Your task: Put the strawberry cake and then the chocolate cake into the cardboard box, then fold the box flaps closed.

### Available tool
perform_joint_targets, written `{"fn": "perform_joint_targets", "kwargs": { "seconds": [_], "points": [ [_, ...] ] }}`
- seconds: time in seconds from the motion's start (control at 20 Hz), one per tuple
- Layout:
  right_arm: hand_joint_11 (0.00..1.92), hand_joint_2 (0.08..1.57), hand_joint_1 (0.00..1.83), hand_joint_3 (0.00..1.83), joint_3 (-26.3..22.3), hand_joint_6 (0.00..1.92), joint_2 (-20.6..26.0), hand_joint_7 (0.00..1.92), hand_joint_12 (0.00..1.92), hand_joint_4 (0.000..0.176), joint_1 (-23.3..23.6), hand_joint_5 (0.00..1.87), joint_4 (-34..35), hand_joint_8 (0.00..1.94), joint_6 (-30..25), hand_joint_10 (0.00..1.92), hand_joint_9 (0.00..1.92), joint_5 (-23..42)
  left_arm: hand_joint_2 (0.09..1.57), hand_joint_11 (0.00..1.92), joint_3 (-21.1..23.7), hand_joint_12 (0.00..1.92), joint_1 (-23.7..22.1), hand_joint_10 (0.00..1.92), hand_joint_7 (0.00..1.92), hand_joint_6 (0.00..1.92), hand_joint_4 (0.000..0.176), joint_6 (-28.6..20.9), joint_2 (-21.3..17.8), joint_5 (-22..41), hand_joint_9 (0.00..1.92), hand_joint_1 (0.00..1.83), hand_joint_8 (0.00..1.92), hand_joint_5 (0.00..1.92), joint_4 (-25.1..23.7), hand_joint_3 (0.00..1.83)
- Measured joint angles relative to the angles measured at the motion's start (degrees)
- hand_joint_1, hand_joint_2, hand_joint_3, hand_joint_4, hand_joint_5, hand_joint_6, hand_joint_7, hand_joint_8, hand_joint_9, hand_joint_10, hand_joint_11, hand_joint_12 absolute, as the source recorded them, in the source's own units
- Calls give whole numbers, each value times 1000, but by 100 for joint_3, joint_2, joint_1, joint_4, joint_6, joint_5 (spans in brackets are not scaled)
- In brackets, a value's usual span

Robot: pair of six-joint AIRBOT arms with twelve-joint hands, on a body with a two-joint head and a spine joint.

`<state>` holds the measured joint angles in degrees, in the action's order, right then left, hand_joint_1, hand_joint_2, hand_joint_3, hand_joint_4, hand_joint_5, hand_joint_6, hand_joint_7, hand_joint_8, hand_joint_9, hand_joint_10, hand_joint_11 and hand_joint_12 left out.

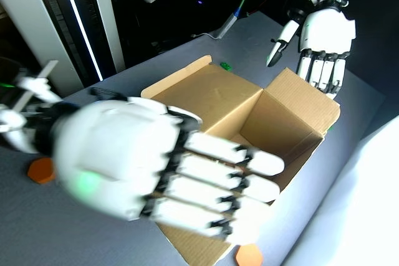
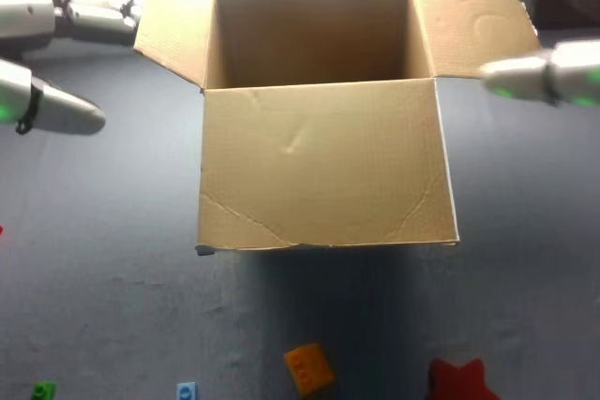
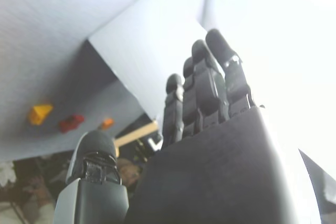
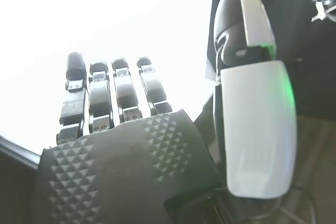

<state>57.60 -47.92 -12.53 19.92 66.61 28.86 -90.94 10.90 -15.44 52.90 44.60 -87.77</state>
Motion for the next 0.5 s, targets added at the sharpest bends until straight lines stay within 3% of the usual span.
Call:
{"fn": "perform_joint_targets", "kwargs": {
  "seconds": [0.15, 0.3, 0.45, 0.5],
  "points": [
    [0, 1117, 233, 18, -129, 0, 522, 4, 24, 0, -437, 0, 234, 1, 52, 0, 5, 85, 1234, 0, 201, 825, -313, 0, 194, 1, 45, -28, -52, 33, 275, 36, 0, 157, -291, 0],
    [0, 1194, 13, 43, -168, 0, 704, 40, 0, 0, -920, 0, 330, 13, 79, 9, 22, 205, 1239, 0, 389, 843, -514, 0, 189, 2, 43, -90, -90, 61, 256, 0, 0, 129, -509, 1],
    [0, 1224, 0, 50, -181, 0, 699, 49, 0, 0, -1231, 0, 291, 14, 186, 6, 16, 254, 1243, 0, 581, 773, -651, 1, 163, 0, 46, -107, -94, 83, 217, 0, 0, 120, -684, 1],
    [0, 1257, 0, 30, -186, 0, 671, 44, 0, 0, -1316, 0, 295, 4, 221, 2, 7, 269, 1243, 0, 625, 783, -651, 0, 167, 0, 38, -120, -92, 98, 206, 0, 1, 108, -713, 1]
  ]
}}
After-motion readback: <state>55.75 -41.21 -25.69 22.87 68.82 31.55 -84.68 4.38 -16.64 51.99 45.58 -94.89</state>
